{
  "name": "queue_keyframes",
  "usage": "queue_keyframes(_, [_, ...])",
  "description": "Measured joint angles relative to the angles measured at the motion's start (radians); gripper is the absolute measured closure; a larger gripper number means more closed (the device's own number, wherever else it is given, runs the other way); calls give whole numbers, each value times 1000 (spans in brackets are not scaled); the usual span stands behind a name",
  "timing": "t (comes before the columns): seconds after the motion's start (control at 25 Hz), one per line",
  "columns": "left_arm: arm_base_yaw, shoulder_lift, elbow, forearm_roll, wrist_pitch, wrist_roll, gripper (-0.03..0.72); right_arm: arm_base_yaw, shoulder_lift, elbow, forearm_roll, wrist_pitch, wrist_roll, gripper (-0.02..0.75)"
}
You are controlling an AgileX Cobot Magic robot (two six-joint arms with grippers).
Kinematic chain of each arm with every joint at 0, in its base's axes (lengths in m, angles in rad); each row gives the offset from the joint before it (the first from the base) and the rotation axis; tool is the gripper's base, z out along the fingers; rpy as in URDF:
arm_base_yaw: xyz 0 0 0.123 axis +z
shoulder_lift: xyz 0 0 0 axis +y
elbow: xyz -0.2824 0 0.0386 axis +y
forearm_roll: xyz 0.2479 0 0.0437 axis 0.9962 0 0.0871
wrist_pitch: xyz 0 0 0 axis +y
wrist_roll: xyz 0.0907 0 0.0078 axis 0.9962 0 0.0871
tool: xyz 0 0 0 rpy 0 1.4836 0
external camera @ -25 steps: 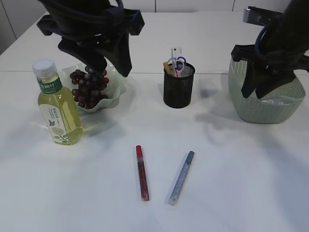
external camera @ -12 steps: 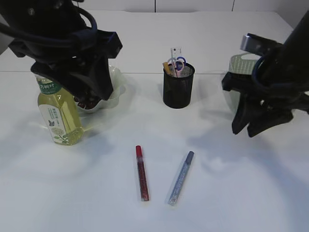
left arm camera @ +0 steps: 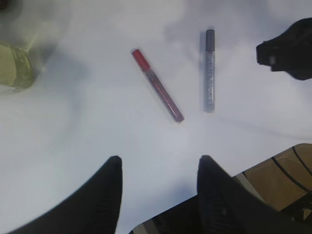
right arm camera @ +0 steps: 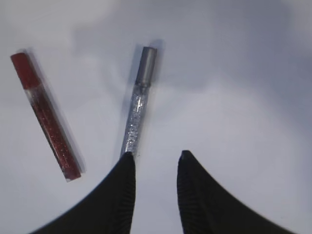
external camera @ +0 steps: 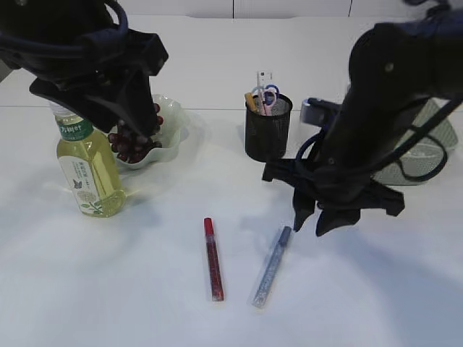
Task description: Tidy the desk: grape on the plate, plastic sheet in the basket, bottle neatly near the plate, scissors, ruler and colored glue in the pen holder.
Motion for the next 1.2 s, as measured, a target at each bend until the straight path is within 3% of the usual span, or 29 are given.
queue_keyframes(0.28, [0, 0, 0, 2, 0, 5, 319, 4, 127, 0, 135, -6, 17, 486])
queue_keyframes(0.48, [0, 0, 0, 4, 0, 7, 319, 4, 134, -6, 134, -32, 17, 484])
queue_keyframes(0.76, [0, 0, 0, 29, 0, 7, 319, 4, 146, -23, 125, -88, 46, 397])
queue_keyframes(1.2, [0, 0, 0, 49, 0, 36, 319, 4, 226, -25, 178, -86, 50, 386])
